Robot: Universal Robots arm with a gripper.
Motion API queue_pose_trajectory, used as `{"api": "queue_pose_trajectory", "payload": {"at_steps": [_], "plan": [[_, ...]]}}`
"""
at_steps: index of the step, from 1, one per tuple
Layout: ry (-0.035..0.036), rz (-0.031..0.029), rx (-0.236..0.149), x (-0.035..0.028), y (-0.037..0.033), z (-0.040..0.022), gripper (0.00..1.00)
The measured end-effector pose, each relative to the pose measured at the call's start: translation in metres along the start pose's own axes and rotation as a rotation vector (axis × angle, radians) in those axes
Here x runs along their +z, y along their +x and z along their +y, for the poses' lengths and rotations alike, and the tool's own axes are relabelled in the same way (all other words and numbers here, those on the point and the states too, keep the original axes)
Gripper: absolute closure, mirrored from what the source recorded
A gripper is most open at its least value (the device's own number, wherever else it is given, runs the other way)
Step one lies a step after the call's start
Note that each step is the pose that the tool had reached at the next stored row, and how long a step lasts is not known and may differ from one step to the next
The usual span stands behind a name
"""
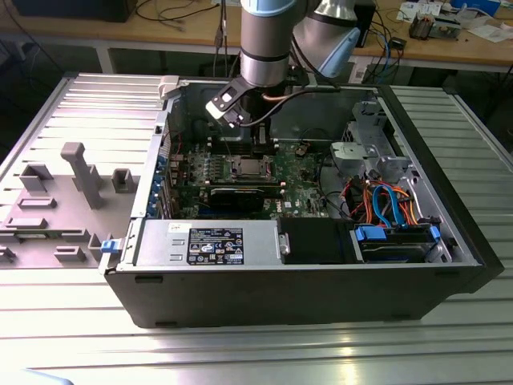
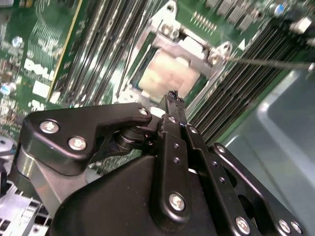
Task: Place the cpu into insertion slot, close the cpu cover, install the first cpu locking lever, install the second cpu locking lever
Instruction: 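Close the cpu cover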
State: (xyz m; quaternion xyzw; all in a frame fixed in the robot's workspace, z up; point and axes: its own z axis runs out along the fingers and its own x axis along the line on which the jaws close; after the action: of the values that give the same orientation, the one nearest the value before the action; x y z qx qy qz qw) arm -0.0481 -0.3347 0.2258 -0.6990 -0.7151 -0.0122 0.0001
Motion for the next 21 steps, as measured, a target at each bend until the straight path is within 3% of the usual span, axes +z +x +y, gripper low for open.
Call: {"api": "queue_pose_trajectory", "payload": {"at_steps": [2, 8, 15, 21], "plan": [[-0.0001, 0.0003, -0.003, 0.0019, 0.0001, -0.005, 0.89], [0.0003, 0.0004, -0.02, 0.0069, -0.0014, -0.0117, 0.89], [0.0005, 0.0004, -0.024, 0.0107, -0.0013, -0.0269, 0.89], [0.0018, 0.0005, -0.026, 0.0184, -0.0014, -0.0313, 0.89]]}}
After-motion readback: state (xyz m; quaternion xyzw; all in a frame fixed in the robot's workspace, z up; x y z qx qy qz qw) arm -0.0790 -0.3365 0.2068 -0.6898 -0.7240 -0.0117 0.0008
